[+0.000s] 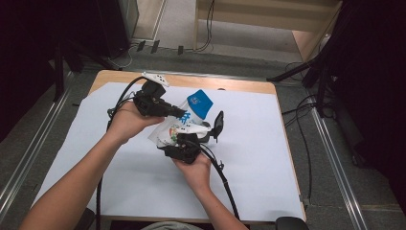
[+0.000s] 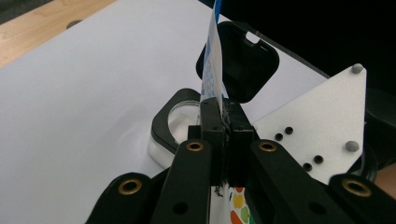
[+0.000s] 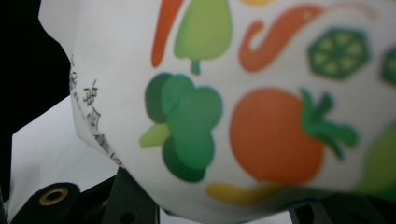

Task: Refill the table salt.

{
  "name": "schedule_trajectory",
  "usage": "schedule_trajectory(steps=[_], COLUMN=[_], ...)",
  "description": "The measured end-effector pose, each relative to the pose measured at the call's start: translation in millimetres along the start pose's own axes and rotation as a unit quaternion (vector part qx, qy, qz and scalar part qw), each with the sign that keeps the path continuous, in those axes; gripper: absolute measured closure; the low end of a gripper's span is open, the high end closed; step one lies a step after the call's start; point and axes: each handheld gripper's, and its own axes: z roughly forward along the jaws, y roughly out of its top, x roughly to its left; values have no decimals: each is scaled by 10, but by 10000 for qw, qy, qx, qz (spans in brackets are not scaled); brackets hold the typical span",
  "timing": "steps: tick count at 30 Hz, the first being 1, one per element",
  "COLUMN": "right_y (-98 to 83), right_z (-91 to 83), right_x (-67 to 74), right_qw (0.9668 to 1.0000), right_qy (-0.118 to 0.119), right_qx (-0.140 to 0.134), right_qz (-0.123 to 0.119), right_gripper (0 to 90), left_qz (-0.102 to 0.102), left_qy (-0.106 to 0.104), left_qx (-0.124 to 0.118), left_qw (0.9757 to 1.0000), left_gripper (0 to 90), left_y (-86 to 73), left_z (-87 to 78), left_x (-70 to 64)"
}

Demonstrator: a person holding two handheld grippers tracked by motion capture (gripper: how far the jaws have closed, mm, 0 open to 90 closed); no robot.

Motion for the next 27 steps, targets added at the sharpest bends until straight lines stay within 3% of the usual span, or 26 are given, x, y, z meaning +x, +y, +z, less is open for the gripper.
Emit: schedule_trajectory(steps=[8, 12, 21, 24, 27], right_y=[-24, -50, -44, -36, -26], right_z=[-36, -60, -88, -96, -98], right_x=[-30, -75, -67, -66, -51], right_qw=[10000, 9998, 9999, 9999, 9999], right_qy=[-93, -86, -141, -87, -12], right_qx=[-21, -75, -65, -66, -73], right_qz=[5, 191, 76, 99, 117], right_gripper=[577, 595, 601, 601, 599], left_qz=[4, 4, -109, -174, -168], left_qy=[-4, 3, -120, -251, -239], left_qx=[-47, -108, -301, -383, -446], left_qw=[10000, 9999, 9994, 9988, 9986], left_gripper=[900, 900, 900, 900, 900], left_y=[-3, -15, -89, -109, -103], left_z=[-22, -57, -155, -203, -219], left_x=[-17, -20, 5, 12, 13])
